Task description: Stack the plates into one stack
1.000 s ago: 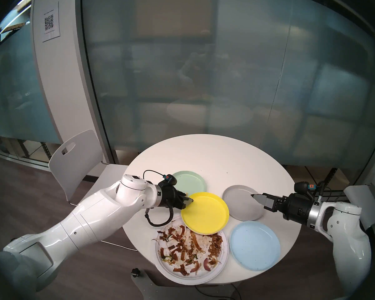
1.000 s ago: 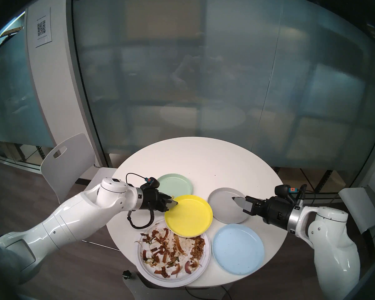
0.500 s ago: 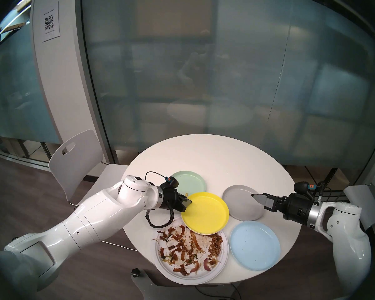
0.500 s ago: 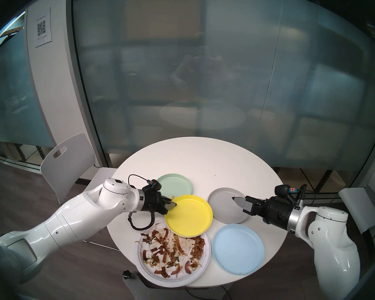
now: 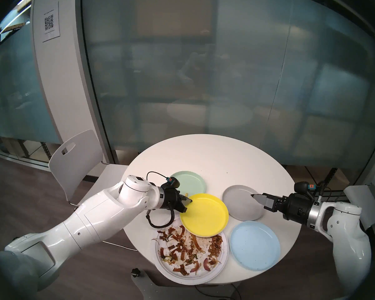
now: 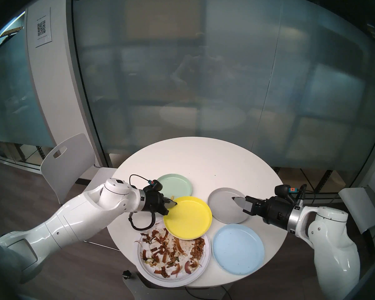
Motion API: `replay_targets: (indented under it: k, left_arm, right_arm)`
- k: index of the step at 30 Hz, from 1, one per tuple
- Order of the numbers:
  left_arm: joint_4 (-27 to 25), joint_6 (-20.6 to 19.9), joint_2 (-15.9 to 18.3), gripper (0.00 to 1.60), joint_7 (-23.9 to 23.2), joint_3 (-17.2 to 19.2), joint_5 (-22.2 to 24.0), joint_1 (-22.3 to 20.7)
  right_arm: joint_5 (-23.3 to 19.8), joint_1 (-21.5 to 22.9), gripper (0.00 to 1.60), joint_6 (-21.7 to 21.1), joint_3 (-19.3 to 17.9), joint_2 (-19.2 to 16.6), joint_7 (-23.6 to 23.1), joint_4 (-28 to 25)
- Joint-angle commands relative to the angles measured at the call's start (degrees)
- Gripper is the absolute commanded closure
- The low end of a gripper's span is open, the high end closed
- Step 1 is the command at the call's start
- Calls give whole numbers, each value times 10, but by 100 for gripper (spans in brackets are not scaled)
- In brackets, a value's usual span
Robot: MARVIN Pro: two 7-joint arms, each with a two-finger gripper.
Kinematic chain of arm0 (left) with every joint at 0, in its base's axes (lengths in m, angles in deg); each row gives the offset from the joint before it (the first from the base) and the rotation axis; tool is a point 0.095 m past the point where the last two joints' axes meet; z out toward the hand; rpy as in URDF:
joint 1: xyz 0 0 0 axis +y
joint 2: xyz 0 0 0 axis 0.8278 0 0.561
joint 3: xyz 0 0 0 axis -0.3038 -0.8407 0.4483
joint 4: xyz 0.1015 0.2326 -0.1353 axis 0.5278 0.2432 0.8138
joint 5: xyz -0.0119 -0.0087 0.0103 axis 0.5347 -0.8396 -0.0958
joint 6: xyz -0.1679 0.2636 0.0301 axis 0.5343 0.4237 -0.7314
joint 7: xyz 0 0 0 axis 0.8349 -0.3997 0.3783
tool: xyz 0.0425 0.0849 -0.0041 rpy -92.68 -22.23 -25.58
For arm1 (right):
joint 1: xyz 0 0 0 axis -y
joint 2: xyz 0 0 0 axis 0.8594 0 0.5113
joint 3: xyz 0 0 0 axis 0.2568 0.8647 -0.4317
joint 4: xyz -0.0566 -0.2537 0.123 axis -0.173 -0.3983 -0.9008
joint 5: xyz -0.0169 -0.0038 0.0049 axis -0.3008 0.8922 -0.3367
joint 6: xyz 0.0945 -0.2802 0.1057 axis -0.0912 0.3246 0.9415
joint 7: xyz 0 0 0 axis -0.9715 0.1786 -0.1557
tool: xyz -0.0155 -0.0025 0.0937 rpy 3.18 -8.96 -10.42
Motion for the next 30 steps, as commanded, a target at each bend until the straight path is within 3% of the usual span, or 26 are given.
replay_targets:
  k: [1,17,30]
  left_arm:
    - [-6,-6,-3,160,-5,17,21,-4]
    - [-10,-41,36,160,-68,66,97,-1]
    - [-62,-33,110,160,-102,105,140,69]
  right_arm:
    - [0,1,0,0,0,-1,0,-8]
    - [0,1,0,0,0,-1,-1,-8]
    - [0,1,0,0,0,-1,0,-8]
